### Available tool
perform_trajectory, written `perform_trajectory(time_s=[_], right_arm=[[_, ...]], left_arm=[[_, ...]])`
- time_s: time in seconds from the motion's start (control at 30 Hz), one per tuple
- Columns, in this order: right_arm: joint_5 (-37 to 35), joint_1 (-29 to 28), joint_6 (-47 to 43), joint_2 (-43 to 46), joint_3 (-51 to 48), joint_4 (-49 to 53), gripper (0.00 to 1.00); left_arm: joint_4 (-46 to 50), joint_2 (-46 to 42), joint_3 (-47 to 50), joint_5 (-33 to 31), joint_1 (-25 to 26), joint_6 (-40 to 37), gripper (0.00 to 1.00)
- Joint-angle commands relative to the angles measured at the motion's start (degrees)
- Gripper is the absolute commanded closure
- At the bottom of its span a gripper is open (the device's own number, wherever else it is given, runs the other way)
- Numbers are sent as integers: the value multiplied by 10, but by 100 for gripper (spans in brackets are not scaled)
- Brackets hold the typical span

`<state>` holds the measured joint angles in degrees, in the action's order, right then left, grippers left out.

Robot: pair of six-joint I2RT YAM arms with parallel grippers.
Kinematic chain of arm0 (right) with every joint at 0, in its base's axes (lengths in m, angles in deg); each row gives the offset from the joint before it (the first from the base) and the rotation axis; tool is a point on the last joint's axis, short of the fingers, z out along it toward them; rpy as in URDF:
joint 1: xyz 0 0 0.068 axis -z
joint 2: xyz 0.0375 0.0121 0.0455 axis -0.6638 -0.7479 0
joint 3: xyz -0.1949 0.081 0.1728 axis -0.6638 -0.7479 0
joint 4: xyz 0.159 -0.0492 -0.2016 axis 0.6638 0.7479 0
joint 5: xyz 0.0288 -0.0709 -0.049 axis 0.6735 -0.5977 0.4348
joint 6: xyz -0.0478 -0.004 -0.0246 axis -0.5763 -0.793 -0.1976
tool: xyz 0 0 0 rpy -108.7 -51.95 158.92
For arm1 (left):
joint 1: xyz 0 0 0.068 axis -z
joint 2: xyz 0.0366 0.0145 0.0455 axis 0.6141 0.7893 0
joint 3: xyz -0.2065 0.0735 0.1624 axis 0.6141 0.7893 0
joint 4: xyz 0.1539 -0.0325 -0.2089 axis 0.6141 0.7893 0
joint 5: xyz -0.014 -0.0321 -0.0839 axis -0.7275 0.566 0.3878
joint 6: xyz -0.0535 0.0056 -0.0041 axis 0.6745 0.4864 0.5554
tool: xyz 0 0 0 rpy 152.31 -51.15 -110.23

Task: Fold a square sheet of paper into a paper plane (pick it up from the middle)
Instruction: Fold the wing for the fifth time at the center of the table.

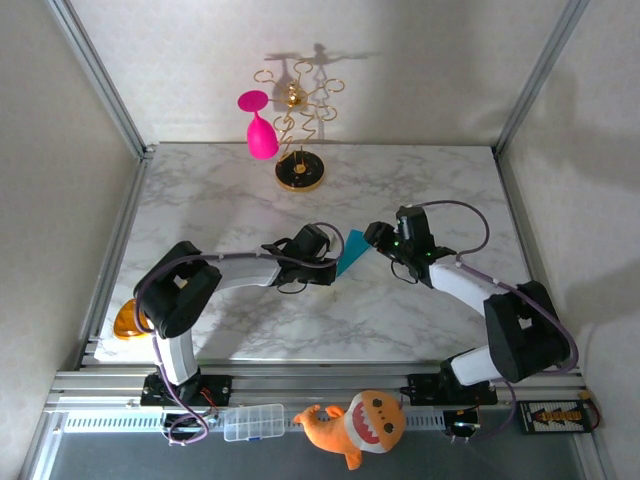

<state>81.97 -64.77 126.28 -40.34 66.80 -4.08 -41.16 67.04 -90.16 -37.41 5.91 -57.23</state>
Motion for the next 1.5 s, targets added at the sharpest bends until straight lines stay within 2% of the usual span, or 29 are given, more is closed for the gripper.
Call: perform_trajectory(time_s=[0.0, 0.13, 0.23, 0.47, 0.6, 0.77, 0.97, 1.47], right_arm=[[-6, 13, 7, 11, -1, 29, 46], [19, 17, 12, -9, 29, 79, 40], [12, 19, 19, -15, 38, 102, 36], [12, 23, 32, -15, 37, 112, 33], [37, 25, 46, -39, 61, 153, 29], [97, 25, 75, -96, 98, 168, 29], [140, 24, 90, -141, 113, 165, 41], [141, 23, 104, -142, 107, 171, 82]], left_arm=[[21, -23, -15, -59, 17, -40, 100], [10, -20, -13, -74, 37, -62, 100], [7, -16, -12, -89, 49, -73, 100], [8, -9, -10, -122, 71, -92, 100], [-2, -15, -5, -132, 78, -106, 100], [-7, -14, -5, -139, 85, -124, 100], [-9, -16, -2, -152, 89, -138, 100], [-13, -26, 3, -172, 93, -170, 98]])
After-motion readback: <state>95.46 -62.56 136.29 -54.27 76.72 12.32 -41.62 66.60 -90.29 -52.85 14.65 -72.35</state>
